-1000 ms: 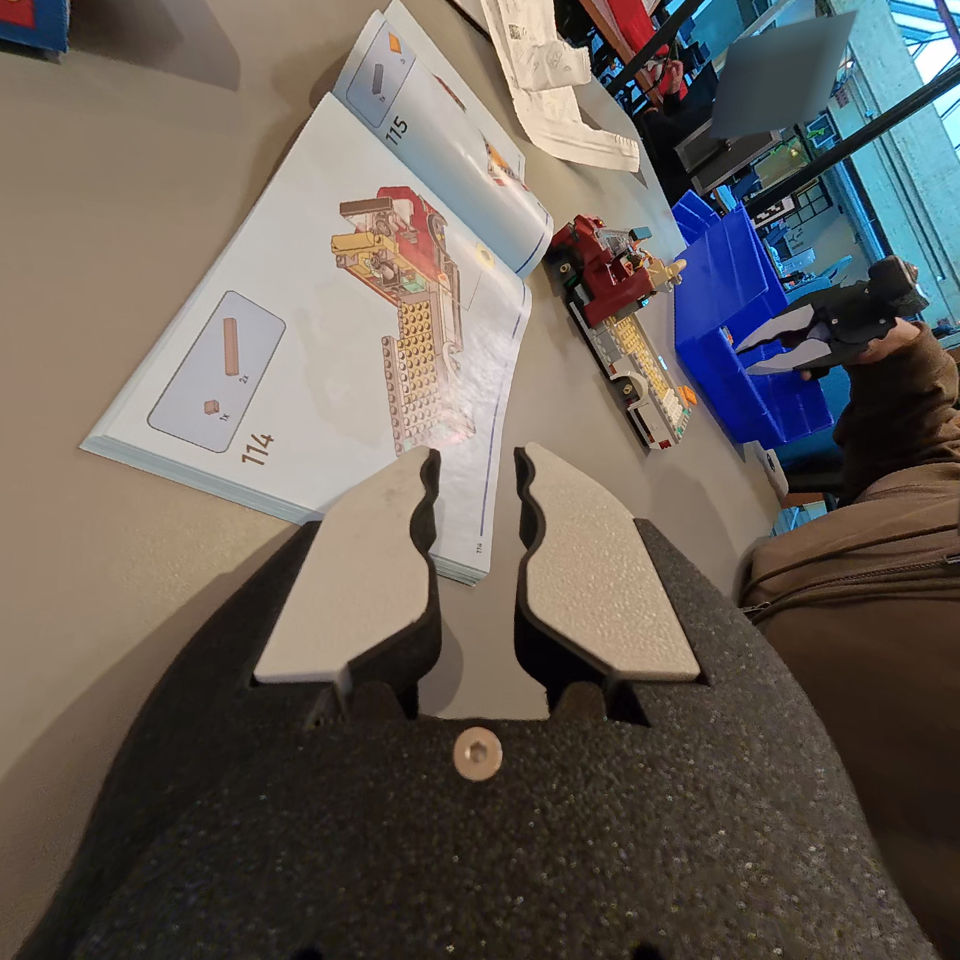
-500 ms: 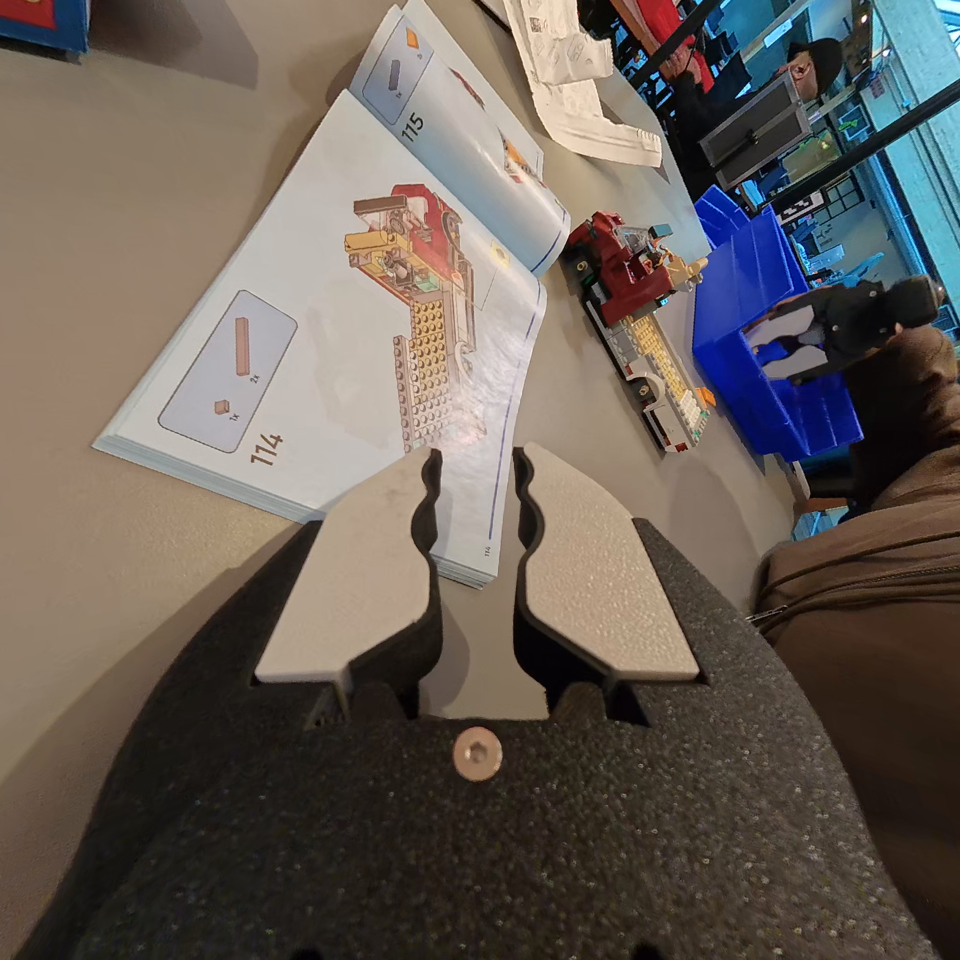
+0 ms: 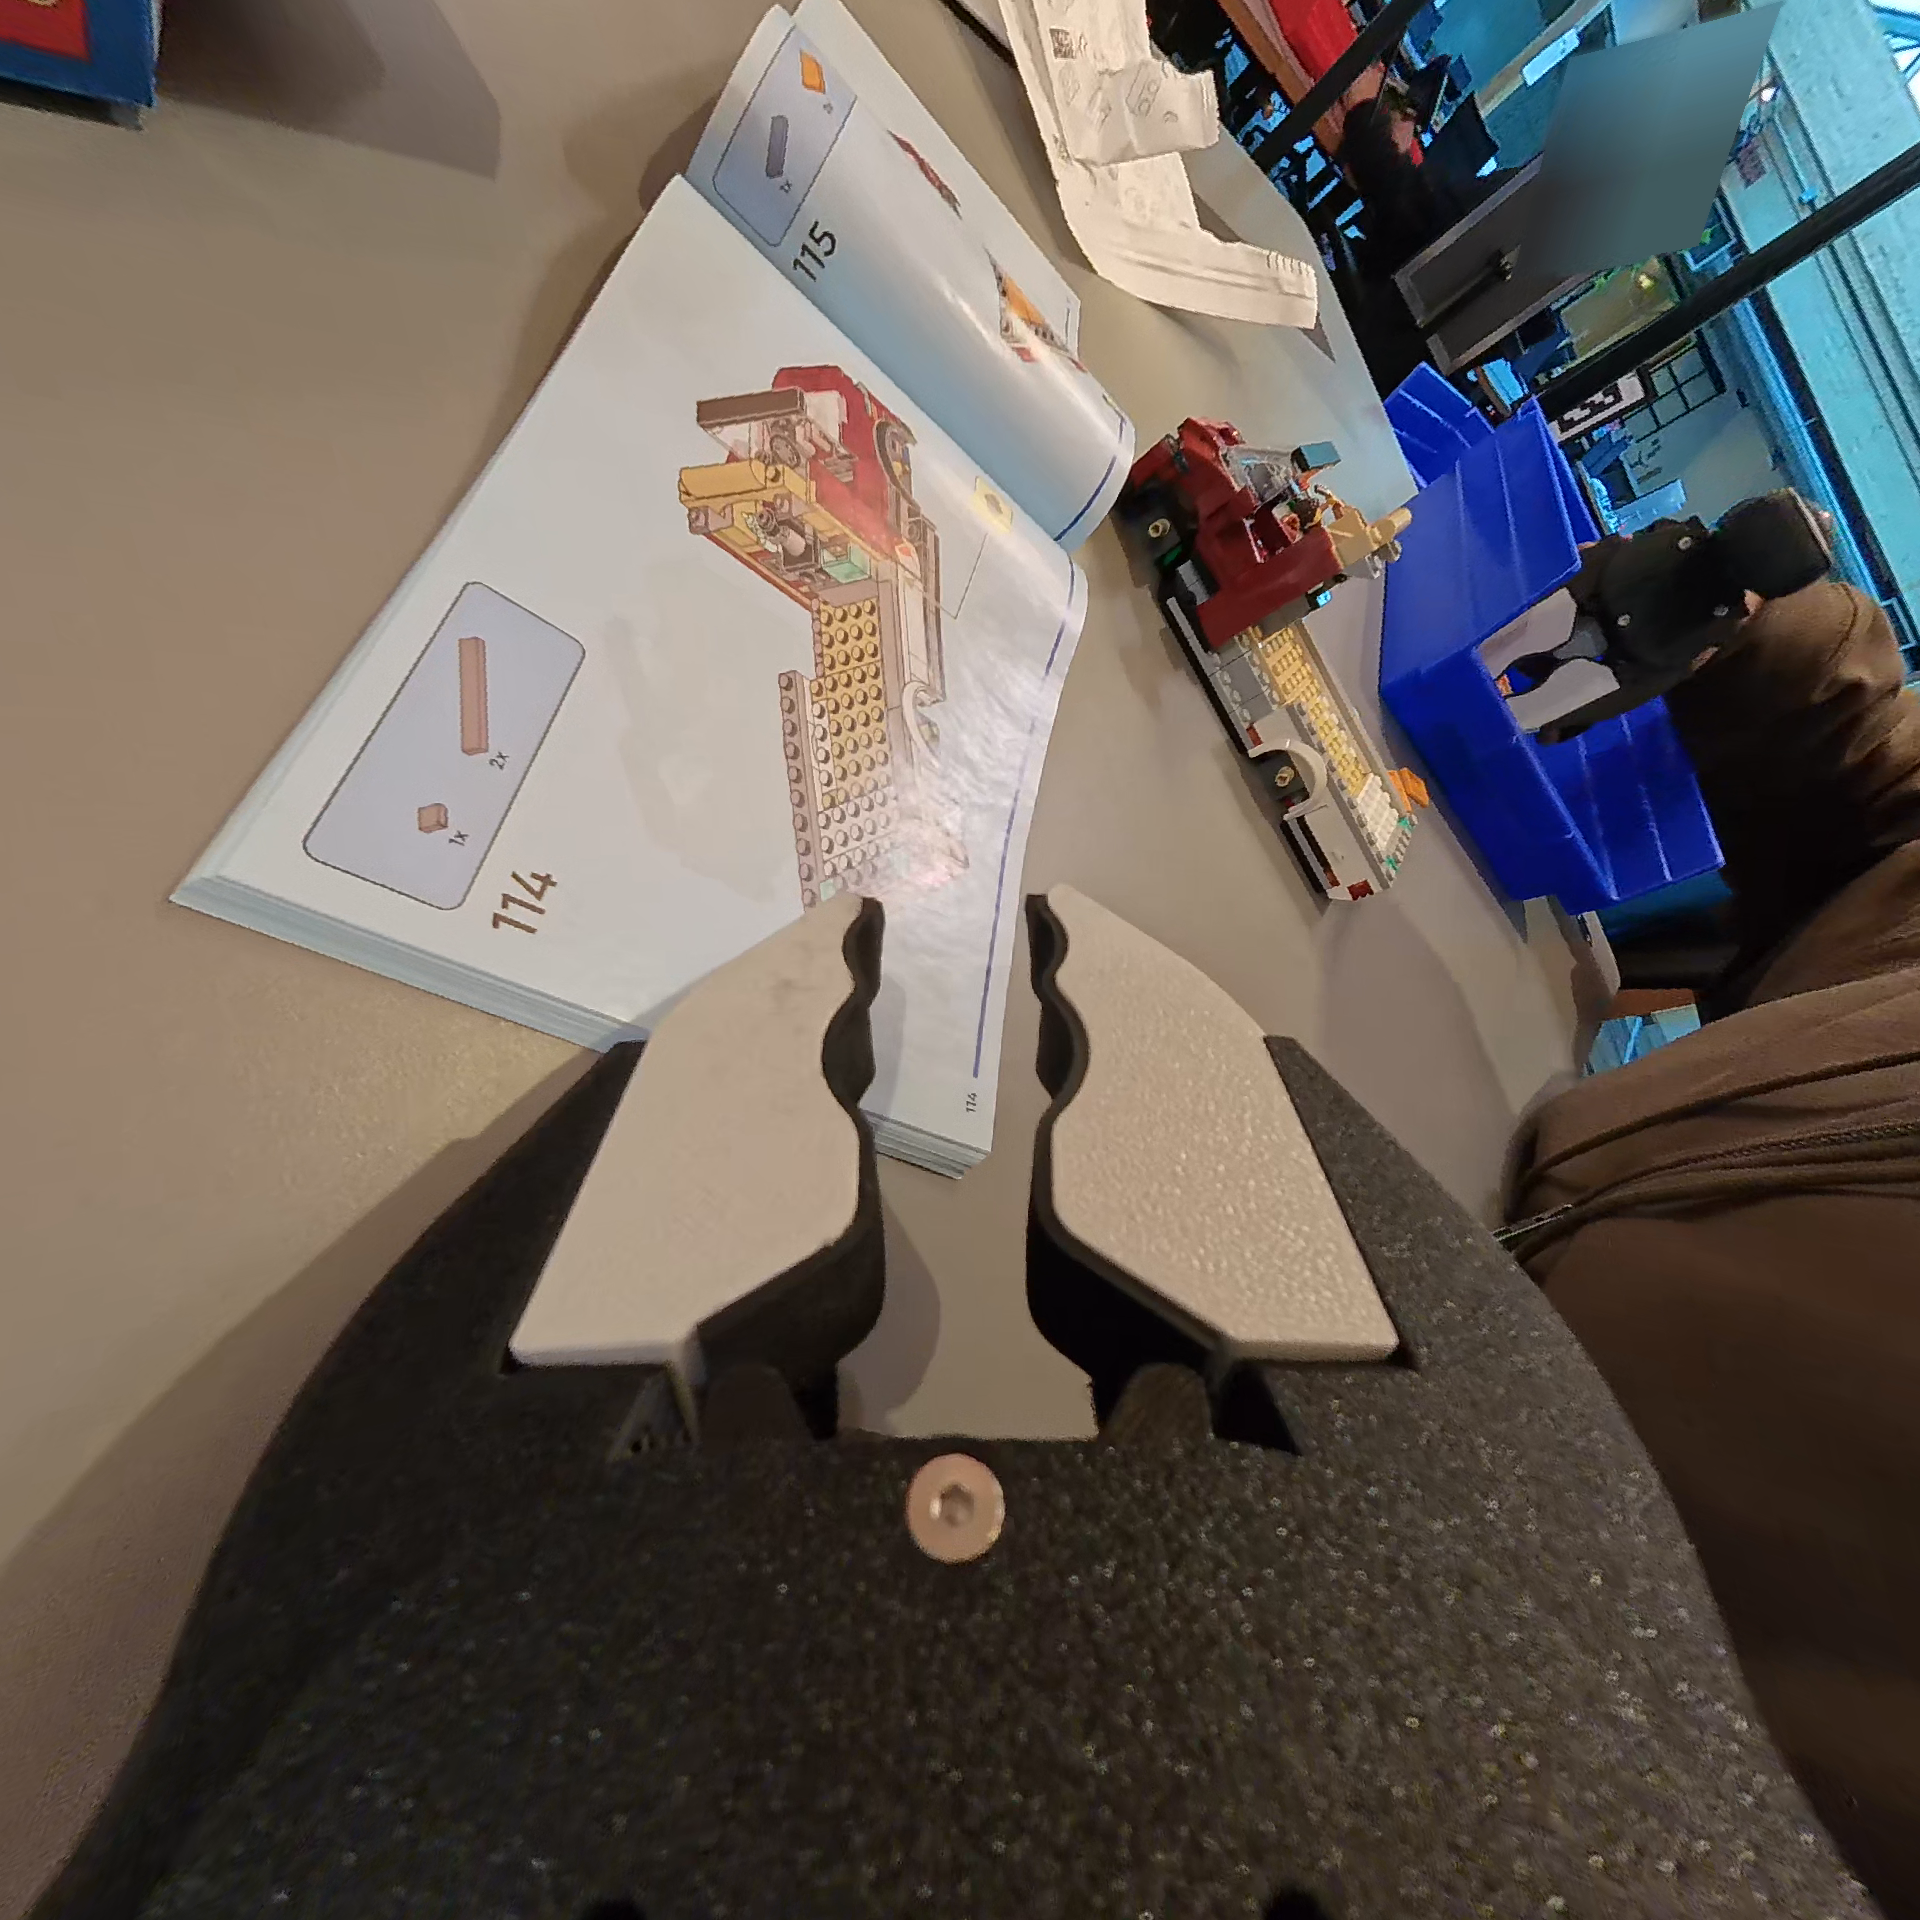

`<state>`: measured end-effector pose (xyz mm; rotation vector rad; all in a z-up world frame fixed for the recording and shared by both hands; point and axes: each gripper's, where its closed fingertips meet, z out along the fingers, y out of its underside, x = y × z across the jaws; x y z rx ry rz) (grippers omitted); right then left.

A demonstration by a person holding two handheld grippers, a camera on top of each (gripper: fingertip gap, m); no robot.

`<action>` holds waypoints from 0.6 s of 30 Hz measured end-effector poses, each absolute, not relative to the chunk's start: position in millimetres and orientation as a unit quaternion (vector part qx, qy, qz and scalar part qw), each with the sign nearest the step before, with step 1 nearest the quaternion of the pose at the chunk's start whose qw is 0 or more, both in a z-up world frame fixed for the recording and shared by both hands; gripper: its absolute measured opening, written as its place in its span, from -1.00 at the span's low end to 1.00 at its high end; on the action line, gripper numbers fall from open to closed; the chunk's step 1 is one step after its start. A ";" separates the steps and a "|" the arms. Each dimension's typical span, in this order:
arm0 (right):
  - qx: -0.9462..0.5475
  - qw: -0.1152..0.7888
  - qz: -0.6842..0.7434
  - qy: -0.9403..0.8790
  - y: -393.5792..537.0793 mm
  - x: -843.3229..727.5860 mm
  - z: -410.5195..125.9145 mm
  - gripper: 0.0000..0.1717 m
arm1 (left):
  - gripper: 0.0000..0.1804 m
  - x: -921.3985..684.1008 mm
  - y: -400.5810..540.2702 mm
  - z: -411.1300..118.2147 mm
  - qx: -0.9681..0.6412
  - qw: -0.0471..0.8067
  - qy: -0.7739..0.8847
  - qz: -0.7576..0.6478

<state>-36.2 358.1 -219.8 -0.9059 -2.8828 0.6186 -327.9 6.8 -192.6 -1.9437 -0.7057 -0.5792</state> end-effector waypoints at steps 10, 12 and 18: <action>-0.343 0.126 0.117 -0.923 370.8 -31.3 -179.9 -0.91 | -0.69 -325.2 6.0 -184.2 -0.788 0.500 -0.270 -0.237; -0.351 0.155 0.115 -0.916 358.2 -29.3 -160.1 -0.91 | -0.69 -324.1 6.2 -183.2 -0.788 0.502 -0.266 -0.238; -0.333 0.161 0.135 -0.919 277.1 -22.8 -156.6 -0.91 | -0.68 -319.1 4.1 -171.9 -0.776 0.532 -0.240 -0.240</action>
